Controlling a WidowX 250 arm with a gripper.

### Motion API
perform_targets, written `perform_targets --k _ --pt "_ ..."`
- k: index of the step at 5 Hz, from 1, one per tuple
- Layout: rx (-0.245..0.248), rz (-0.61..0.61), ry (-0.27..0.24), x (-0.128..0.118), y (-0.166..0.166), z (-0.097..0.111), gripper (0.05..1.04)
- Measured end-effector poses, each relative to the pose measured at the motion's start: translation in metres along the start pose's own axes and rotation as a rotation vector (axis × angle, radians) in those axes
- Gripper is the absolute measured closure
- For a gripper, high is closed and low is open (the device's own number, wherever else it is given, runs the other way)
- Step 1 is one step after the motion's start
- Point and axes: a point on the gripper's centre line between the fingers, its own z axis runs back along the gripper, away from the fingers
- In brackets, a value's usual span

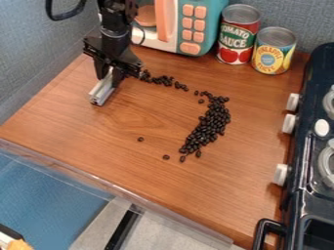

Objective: Sweep into pile

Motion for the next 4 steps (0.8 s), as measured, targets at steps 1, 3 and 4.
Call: perform_targets --k 1,3,4 --pt "-0.022 -0.013 -0.001 -0.002 -0.018 0.004 0.738" --pt "-0.04 -0.038 -0.003 -0.004 -0.041 0.01 0.738" --pt "-0.038 -0.049 -0.011 -0.002 -0.049 0.011 0.738"
